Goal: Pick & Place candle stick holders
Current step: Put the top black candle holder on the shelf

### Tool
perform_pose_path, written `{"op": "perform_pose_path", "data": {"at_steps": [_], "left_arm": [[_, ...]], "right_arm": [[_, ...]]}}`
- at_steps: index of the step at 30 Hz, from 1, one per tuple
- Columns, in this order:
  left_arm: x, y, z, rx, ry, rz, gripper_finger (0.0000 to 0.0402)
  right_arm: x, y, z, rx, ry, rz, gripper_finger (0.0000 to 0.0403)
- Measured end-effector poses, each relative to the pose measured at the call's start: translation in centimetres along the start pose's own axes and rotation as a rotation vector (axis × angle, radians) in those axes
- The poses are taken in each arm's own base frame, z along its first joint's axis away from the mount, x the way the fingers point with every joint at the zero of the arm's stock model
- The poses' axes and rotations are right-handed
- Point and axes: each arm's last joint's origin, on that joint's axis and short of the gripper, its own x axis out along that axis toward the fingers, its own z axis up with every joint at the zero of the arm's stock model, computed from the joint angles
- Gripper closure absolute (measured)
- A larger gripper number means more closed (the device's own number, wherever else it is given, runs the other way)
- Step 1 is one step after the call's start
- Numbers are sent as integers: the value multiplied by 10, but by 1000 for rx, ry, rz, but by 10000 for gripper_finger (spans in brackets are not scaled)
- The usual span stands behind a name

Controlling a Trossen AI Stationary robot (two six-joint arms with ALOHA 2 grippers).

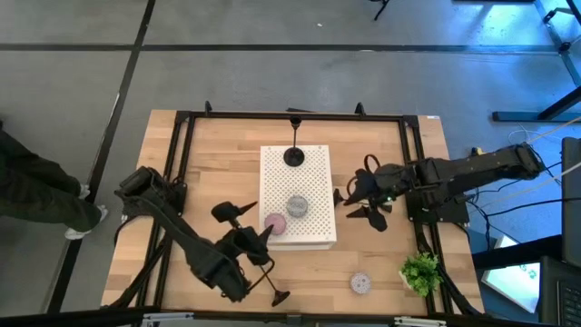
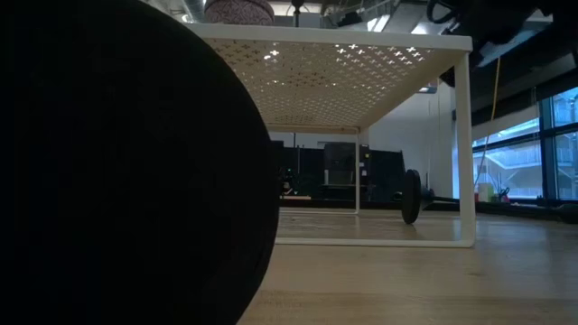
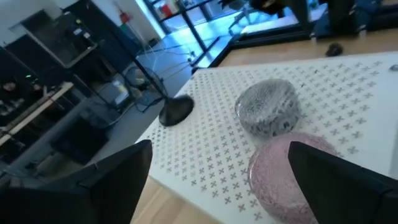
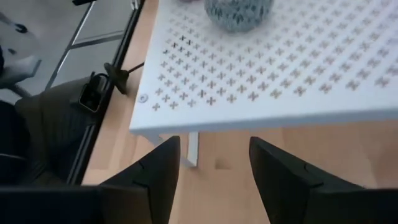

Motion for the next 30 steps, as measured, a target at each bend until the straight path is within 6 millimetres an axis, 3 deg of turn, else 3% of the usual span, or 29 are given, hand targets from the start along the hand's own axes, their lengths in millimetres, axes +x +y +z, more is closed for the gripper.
{"op": "perform_pose_path", "data": {"at_steps": [4, 9, 13, 16, 21, 24, 27, 30], "left_arm": [[-7, -2, 11, 26, -41, -51, 49], [-11, -20, 18, 105, -39, -178, 92], [-11, -41, 1, 119, 21, -376, 126], [-30, -42, -15, 117, -19, -351, 141], [-83, 8, -24, -15, -244, -234, 143], [-102, 43, -51, -89, -378, -263, 145], [-100, 74, -86, -222, -404, -352, 149], [-76, 92, -122, -355, -381, -379, 155]], "right_arm": [[-3, -4, 4, -46, -6, 22, 208], [-5, -7, 6, -51, -3, 8, 208], [-8, -9, 10, -25, -8, -5, 208], [-8, -10, 9, -6, 1, -7, 208], [-8, -10, 3, 12, 58, -17, 208], [-8, -11, 0, 19, 90, -25, 208], [-7, -14, -4, 36, 107, -46, 208], [-8, -19, -7, 102, 129, -121, 208]]}}
